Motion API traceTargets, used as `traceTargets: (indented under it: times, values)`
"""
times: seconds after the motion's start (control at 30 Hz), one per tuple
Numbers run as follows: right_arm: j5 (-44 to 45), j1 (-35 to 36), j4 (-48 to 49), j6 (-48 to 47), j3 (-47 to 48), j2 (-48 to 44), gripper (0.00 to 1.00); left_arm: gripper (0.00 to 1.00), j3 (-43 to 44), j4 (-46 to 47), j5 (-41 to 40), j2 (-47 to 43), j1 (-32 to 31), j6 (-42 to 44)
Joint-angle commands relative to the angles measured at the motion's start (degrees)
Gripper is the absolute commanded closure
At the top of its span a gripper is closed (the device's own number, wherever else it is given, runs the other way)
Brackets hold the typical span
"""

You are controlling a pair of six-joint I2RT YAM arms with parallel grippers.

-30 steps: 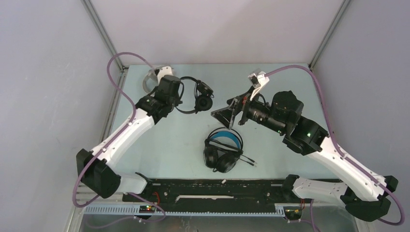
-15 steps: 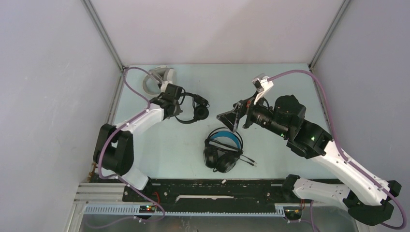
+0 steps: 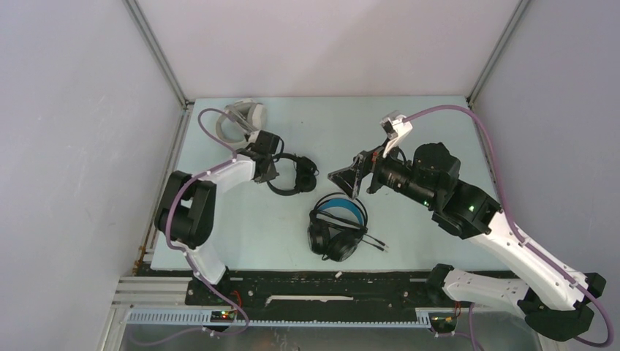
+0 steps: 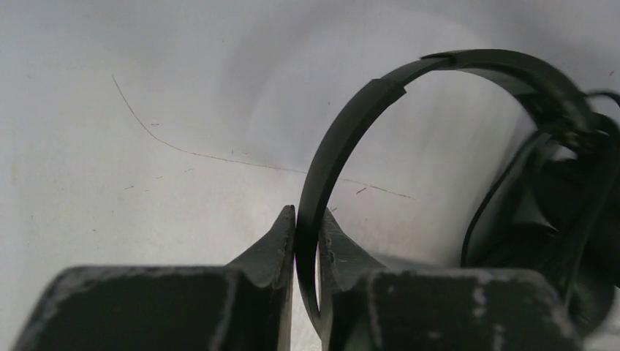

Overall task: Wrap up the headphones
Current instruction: Place the headphones at the center of the board, then reset both arms

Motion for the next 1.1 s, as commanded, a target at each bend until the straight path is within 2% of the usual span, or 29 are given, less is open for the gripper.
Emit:
traceTargets:
  times: [0.0,0.17,0.33,0.43,0.47,0.5,0.63,0.77,0.9,1.07]
  values:
    - [0.1,-0.6,0.5,-0.9,-0.2,0.3,0.00,0.80,-1.0,2.3,1.0,0.2,0.2,-1.3]
    - [-0.2,-1.2,0.2,-0.8,-0.7,0.2,0.00,0.60,0.0,-1.4,0.9,-2.1,0.2,-1.0]
    - [1.3,-1.8,-1.8,1.6,-2.1,-1.1,0.00,0.42,3.4,-6.2,3.4,-10.5,0.2,-0.3]
    - [6.8,-1.8,-3.7,3.1,-2.5,-1.7,0.00,0.17,8.3,-8.7,6.0,-16.7,0.2,1.2]
    - [8.8,-1.9,-4.4,3.7,-2.5,-1.7,0.00,0.03,10.3,-9.3,6.9,-18.4,0.2,1.9]
    - [10.3,-2.0,-5.2,4.1,-2.5,-1.8,0.00,0.01,12.9,-9.9,8.1,-19.8,0.2,3.4]
    - [16.3,-2.5,-7.9,5.1,-2.5,-2.1,0.00,0.00,19.0,-11.4,13.4,-25.7,0.2,8.1]
    - [22.1,-2.8,-11.1,7.1,-2.4,-2.6,0.00,0.00,21.2,-10.5,17.8,-32.2,0.2,11.1]
    - [28.5,-2.9,-14.3,8.9,-2.5,-4.2,0.01,0.00,19.2,-6.1,23.1,-40.0,0.2,12.2]
    - [30.5,-3.3,-15.2,7.1,-2.5,-7.7,0.01,0.00,13.8,-1.7,26.2,-47.9,0.2,13.1]
